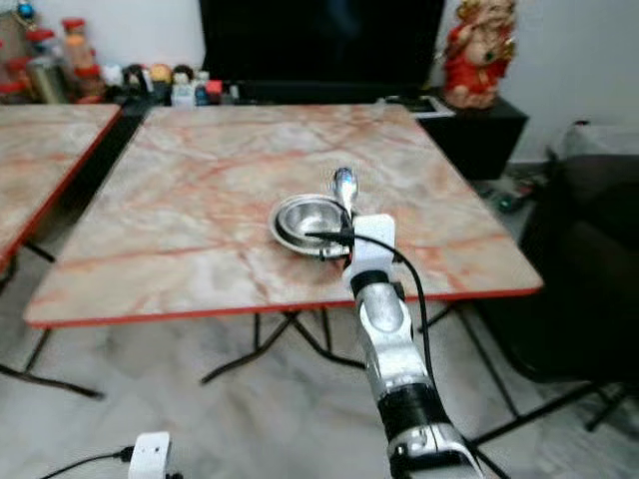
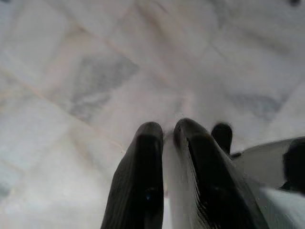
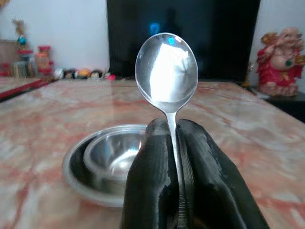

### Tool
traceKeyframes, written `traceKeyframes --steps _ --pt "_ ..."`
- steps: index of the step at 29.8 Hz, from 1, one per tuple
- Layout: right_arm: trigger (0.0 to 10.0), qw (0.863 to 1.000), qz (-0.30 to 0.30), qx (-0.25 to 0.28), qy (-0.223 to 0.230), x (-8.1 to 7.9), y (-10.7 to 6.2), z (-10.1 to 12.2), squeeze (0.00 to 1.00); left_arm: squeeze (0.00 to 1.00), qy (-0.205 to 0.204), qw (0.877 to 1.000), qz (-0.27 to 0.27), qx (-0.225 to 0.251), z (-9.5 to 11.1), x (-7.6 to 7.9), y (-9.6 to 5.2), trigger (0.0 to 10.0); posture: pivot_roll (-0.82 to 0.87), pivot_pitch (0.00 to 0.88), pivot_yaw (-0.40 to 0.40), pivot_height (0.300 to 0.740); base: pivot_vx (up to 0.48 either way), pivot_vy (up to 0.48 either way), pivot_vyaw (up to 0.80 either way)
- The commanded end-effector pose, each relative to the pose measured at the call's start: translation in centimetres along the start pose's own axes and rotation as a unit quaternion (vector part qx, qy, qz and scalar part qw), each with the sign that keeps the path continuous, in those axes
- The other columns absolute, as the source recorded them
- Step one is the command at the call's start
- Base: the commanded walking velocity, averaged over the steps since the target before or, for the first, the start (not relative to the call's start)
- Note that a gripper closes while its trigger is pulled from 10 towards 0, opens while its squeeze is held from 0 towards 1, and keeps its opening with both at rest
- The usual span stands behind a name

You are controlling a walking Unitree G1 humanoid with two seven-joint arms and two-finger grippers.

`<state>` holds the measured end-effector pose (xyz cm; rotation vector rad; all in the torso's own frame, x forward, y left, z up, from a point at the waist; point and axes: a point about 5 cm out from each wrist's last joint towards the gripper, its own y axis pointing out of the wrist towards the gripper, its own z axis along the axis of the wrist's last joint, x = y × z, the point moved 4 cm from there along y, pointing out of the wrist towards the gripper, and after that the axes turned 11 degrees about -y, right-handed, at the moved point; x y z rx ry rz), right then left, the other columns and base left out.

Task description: Setting the table

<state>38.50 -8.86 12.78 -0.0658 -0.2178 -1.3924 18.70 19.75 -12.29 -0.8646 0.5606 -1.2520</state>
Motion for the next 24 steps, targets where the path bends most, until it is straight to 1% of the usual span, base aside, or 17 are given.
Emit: traceKeyframes --steps 1,6,10,12,15,16,20,22,24 --pt "10.0 1.0 0.004 0.015 -0.009 0.07 0.31 0.89 0.0 0.0 0.001 1.0 0.0 0.005 0.52 0.08 0.1 10.0 0.0 0.0 -0.03 0.714 0.274 -0.394 0.0" --pt "10.0 1.0 0.009 0.013 -0.022 -0.09 0.23 0.78 0.0 0.0 0.0 1.0 0.002 0.006 0.57 0.08 0.11 10.0 0.0 0.0 -0.031 0.714 0.306 -0.352 0.0" --pt "10.0 1.0 0.008 0.009 -0.015 -0.04 0.2 0.59 0.0 0.0 0.003 1.0 0.005 0.005 0.47 0.08 0.11 10.0 0.0 0.0 -0.033 0.714 0.0 0.0 0.0" --pt "10.0 1.0 0.008 0.009 -0.015 -0.03 0.21 0.6 0.0 0.0 -0.007 1.0 0.009 0.013 0.6 0.01 0.09 10.0 0.0 0.0 -0.034 0.714 0.0 0.0 0.0" --pt "10.0 1.0 0.008 0.008 -0.015 -0.05 0.19 0.56 0.0 0.0 -0.005 1.0 0.008 0.012 0.6 -0.02 0.08 10.0 0.0 0.0 -0.034 0.714 0.0 0.0 0.0" --pt "10.0 1.0 0.01 0.006 -0.015 -0.08 0.17 0.49 0.0 0.0 -0.012 1.0 0.007 0.02 0.83 -0.07 0.07 10.0 0.0 0.0 -0.033 0.714 0.0 0.0 0.0" --pt "10.0 1.0 0.014 0.007 -0.019 -0.26 0.1 0.47 0.0 0.0 -0.022 0.999 0.01 0.027 1.11 -0.22 0.08 10.0 0.0 0.0 -0.034 0.714 0.0 0.0 0.0" --pt "10.0 1.0 0.016 0.008 -0.022 -0.36 0.08 0.52 0.0 0.0 -0.021 0.999 0.01 0.027 1.15 -0.24 0.08 10.0 0.0 0.0 -0.031 0.714 0.0 0.0 0.0" --pt "10.0 1.0 0.015 0.009 -0.021 -0.38 0.06 0.53 0.0 0.0 -0.018 0.999 0.012 0.027 1.17 -0.31 0.08 10.0 0.0 0.0 -0.029 0.714 0.251 0.0 0.0"
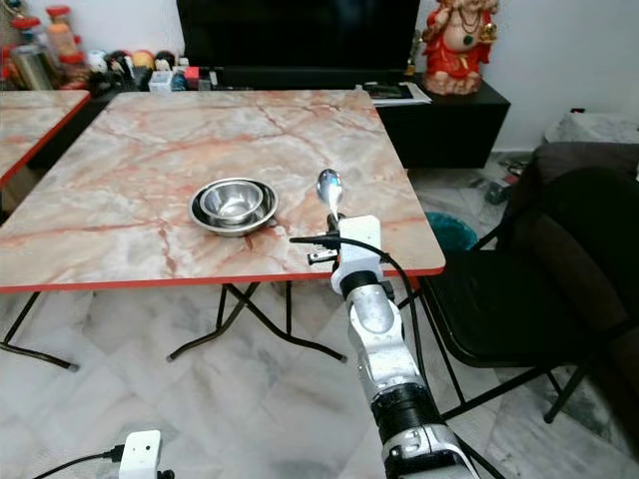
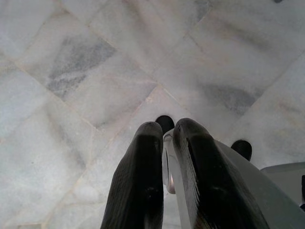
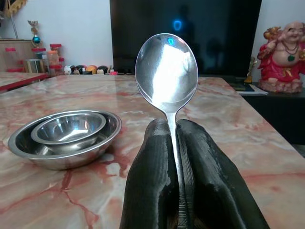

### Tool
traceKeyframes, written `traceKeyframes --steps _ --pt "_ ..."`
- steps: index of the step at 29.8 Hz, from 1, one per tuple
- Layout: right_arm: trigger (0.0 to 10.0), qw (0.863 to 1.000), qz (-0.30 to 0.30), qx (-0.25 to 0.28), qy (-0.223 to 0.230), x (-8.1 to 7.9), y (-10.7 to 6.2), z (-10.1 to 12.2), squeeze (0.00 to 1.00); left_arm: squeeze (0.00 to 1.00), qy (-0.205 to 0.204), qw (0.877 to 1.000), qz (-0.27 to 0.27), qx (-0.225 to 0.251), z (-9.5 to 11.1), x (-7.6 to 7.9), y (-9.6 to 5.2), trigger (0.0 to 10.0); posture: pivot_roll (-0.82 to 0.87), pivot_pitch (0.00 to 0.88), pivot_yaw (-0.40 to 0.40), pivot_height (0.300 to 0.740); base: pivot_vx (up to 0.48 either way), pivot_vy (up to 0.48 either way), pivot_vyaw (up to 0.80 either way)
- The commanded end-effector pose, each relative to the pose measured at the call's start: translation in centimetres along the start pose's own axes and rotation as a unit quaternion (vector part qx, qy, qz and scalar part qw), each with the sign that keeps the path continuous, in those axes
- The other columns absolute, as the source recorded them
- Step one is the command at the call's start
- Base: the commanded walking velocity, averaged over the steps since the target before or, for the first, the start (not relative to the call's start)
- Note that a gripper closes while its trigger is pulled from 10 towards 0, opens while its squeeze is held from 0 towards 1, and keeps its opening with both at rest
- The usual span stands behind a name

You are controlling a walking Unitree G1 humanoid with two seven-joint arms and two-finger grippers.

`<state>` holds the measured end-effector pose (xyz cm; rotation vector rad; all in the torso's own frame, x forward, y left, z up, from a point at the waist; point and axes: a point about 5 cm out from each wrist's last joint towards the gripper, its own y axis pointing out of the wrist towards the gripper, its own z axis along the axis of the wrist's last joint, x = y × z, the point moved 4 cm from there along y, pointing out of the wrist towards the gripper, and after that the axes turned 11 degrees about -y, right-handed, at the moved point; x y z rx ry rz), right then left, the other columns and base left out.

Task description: Setting the table

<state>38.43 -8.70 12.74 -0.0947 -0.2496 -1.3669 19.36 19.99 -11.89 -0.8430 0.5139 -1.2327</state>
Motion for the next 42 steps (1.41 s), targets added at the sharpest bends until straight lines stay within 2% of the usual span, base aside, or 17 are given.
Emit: traceKeyframes --steps 1,13,17,23,42 --pt "10.0 1.0 0.002 0.008 -0.002 -0.18 0.11 0.54 0.0 0.0 -0.003 1.0 0.006 0.007 0.38 -0.27 0.03 10.0 0.0 0.0 -0.029 0.714 0.259 0.0 0.0" --pt "10.0 1.0 0.002 0.0 0.011 -0.24 0.14 0.27 0.0 0.0 -0.003 1.0 0.008 0.005 0.33 -0.37 0.02 10.0 0.0 0.0 -0.032 0.714 0.261 0.0 0.0" --pt "10.0 1.0 0.01 0.01 -0.009 -0.57 0.07 0.56 0.0 0.0 -0.004 1.0 0.009 0.005 0.34 -0.37 0.03 10.0 0.0 0.0 -0.032 0.714 0.355 0.0 0.0" --pt "10.0 1.0 0.007 0.002 0.008 -0.63 -0.03 0.27 0.0 0.0 -0.003 1.0 0.009 0.005 0.37 -0.33 0.04 10.0 0.0 0.0 -0.031 0.714 0.354 0.0 0.33" --pt "10.0 1.0 0.002 -0.003 0.011 -0.68 -0.12 0.05 0.0 0.0 0.001 1.0 0.008 0.007 0.61 -0.41 0.08 10.0 0.0 0.0 -0.025 0.714 0.355 0.0 0.0"
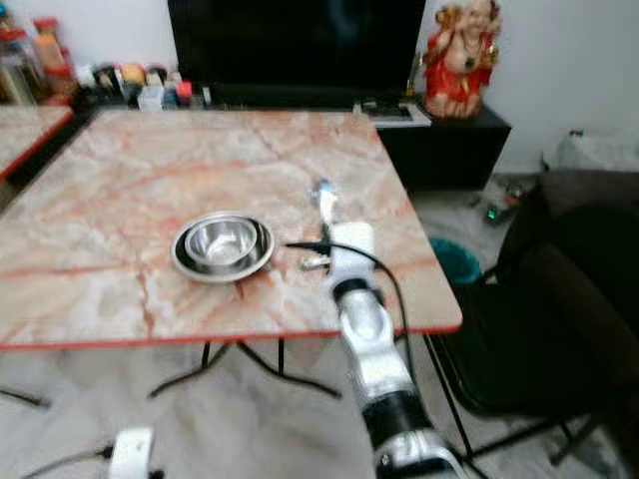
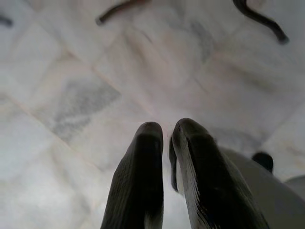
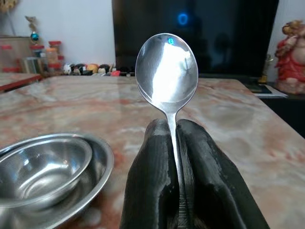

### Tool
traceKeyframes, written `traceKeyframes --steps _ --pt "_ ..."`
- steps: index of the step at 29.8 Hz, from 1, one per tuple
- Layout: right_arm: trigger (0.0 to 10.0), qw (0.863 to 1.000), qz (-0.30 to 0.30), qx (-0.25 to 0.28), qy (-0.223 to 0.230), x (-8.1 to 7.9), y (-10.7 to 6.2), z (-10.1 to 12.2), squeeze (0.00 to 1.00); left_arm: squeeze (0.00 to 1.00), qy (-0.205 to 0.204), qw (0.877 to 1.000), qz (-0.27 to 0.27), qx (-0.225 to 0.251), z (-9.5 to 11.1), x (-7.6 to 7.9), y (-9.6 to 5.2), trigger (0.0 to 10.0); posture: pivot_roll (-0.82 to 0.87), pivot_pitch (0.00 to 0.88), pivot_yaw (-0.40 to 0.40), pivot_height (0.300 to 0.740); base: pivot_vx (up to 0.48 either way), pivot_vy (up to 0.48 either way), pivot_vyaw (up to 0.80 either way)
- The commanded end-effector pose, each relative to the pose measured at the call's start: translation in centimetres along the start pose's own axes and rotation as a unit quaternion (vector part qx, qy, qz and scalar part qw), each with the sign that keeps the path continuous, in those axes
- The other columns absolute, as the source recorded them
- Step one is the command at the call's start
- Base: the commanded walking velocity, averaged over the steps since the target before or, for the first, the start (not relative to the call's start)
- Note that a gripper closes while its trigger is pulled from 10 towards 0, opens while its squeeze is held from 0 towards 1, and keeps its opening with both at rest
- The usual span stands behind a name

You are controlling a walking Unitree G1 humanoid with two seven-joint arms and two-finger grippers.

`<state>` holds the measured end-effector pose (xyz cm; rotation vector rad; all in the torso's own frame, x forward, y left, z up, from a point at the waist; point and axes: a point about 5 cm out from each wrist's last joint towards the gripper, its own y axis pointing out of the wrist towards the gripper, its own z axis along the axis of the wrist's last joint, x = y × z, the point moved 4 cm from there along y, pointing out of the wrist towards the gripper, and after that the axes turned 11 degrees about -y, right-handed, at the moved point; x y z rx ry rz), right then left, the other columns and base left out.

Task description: Setting the table

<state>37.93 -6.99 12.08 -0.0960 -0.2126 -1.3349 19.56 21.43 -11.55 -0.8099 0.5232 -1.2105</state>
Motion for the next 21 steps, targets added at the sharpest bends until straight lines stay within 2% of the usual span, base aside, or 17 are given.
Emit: traceKeyframes --steps 1,9,13,14,19,21 --pt "10.0 1.0 -0.015 0.005 -0.002 1.2 0.0 0.3 0.0 0.0 -0.004 1.0 -0.009 -0.002 -0.1 0.9 0.1 10.0 0.0 0.0 -0.025 0.714 0.352 0.0 0.0" --pt "10.0 1.0 -0.01 -0.006 -0.002 0.7 -0.1 -0.1 0.0 0.0 -0.003 1.0 -0.008 -0.002 -0.2 0.8 0.0 10.0 0.0 0.0 -0.022 0.714 0.344 0.0 0.0" --pt "10.0 1.0 -0.008 -0.024 -0.005 0.4 -0.1 -0.6 0.0 0.0 -0.002 1.0 -0.009 -0.005 -0.3 0.8 0.0 10.0 0.0 0.0 -0.023 0.714 0.0 0.0 0.0" --pt "10.0 0.999 -0.014 -0.051 -0.009 0.3 -0.1 -1.4 0.0 0.0 -0.003 1.0 -0.009 -0.006 -0.3 0.8 0.0 10.0 0.0 0.0 -0.023 0.714 0.0 0.0 0.0" --pt "10.0 0.995 -0.027 -0.098 0.003 0.0 -0.3 -2.8 0.0 0.0 -0.003 1.0 -0.008 -0.009 -0.6 0.6 -0.1 10.0 0.01 0.0 -0.02 0.714 0.0 0.0 0.0" --pt "10.0 0.993 -0.033 -0.116 -0.006 0.0 -0.4 -3.3 0.0 0.0 -0.001 1.0 -0.007 -0.011 -0.8 0.5 -0.1 10.0 0.01 0.0 -0.02 0.714 0.0 0.0 0.0"
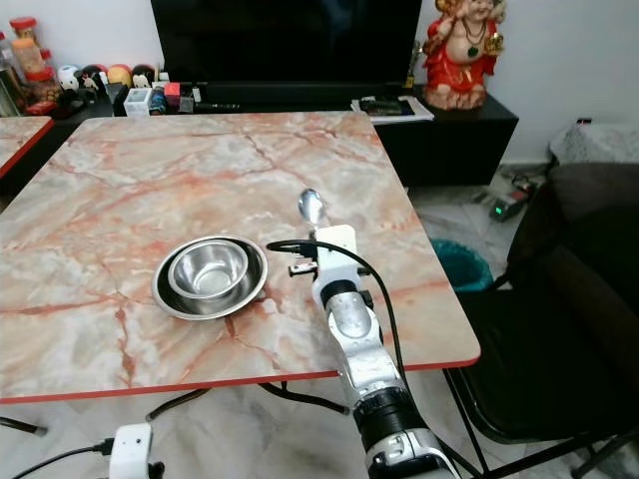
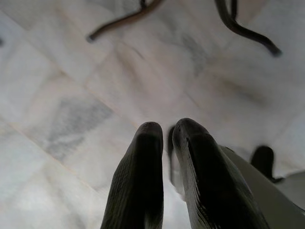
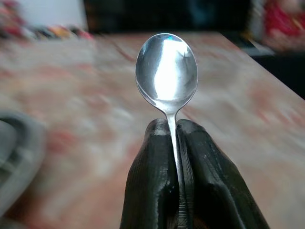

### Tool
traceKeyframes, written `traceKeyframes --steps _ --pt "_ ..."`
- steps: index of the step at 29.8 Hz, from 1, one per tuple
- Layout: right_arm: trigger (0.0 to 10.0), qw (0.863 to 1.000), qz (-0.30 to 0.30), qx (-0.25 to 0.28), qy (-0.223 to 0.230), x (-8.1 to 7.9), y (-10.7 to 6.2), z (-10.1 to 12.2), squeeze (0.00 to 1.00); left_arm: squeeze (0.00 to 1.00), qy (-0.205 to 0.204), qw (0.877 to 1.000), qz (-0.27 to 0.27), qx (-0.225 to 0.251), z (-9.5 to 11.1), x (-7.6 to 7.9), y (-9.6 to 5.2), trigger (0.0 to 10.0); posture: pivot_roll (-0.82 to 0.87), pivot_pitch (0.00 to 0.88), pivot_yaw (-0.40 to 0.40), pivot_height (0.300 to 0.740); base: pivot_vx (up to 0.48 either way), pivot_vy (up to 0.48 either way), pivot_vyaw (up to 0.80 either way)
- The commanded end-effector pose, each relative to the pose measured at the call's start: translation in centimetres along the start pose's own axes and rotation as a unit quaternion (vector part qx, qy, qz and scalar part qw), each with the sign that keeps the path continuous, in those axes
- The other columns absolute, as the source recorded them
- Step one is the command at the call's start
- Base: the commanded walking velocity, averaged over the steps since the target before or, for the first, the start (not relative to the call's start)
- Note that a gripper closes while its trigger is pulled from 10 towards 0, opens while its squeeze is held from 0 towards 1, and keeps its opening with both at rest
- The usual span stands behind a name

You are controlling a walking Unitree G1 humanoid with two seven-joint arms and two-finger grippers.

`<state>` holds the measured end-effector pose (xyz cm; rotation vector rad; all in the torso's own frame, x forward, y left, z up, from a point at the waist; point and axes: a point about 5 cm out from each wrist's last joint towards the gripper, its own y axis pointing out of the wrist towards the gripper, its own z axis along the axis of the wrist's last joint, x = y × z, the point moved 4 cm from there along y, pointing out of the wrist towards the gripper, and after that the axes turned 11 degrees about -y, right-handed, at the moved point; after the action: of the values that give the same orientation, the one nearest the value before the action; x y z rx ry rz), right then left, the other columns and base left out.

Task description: Setting the table

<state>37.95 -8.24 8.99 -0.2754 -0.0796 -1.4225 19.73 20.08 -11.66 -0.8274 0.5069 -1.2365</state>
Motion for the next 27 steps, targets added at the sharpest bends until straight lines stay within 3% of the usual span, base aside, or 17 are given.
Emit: traceKeyframes --steps 1,27 --pt "10.0 1.0 0.0 -0.012 -0.005 -0.5 0.1 -0.1 0.0 0.0 0.002 1.0 0.01 -0.01 -0.5 -0.9 -0.2 10.0 0.01 0.0 -0.02 0.714 0.0 0.0 0.0" --pt "10.0 0.996 0.04 -0.072 0.024 -4.8 1.2 -0.6 0.0 0.0 0.006 0.999 0.038 -0.019 -1.5 -3.2 -0.8 10.0 0.07 0.0 -0.017 0.714 0.0 0.0 0.0"
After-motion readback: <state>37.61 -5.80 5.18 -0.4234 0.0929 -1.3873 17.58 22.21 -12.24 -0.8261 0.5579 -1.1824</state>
